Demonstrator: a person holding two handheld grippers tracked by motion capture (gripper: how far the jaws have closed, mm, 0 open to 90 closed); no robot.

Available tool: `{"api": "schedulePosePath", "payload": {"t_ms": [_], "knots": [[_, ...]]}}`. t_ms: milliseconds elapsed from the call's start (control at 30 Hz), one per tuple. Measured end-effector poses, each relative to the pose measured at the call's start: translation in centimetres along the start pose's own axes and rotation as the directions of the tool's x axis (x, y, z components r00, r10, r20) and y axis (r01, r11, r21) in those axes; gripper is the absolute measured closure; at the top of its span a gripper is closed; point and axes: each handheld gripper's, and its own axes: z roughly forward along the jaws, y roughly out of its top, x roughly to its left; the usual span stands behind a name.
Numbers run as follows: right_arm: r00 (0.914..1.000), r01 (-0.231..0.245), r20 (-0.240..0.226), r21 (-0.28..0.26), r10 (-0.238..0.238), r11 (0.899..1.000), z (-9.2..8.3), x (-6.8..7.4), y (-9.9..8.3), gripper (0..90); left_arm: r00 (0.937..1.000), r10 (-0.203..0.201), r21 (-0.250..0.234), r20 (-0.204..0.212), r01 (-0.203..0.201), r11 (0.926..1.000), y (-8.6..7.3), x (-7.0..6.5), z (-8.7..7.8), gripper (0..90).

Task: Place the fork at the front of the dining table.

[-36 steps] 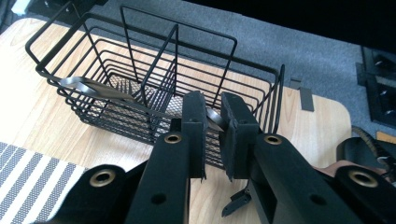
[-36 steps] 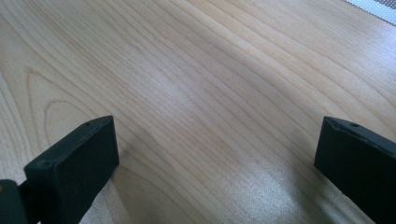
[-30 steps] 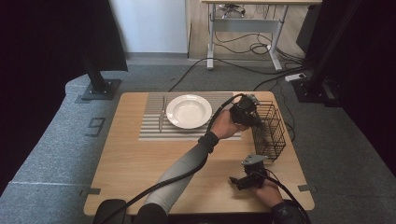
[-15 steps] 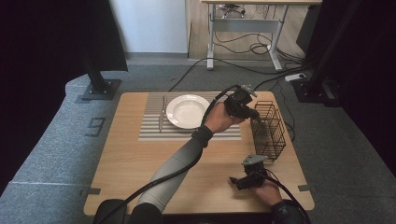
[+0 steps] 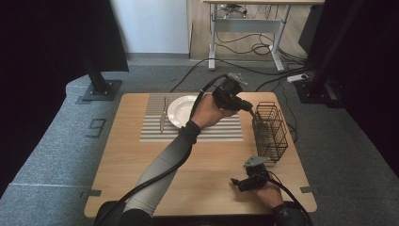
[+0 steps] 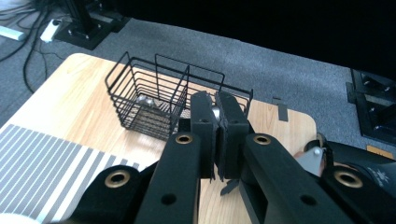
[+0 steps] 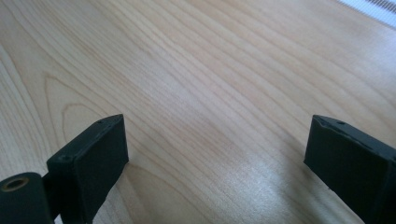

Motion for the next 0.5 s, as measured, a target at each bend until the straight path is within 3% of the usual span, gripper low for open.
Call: {"api": "schedulePosePath", "payload": {"t_ms": [233,500], "knots": [[0.9994,0.013,0.033,-0.066,-0.011,0.998,-1.1,0.3,0.6,9.3,0.9987,-0.028,0.026,-0.043,0.029,0.9993,-1.6,-0.2,-2.9,87.3],[0.9952,0.009,0.097,-0.155,0.007,0.988,-2.6,0.9,1.9,21.2,0.9947,-0.089,0.090,-0.051,0.094,0.9915,-5.6,-0.2,-2.8,87.3]]}}
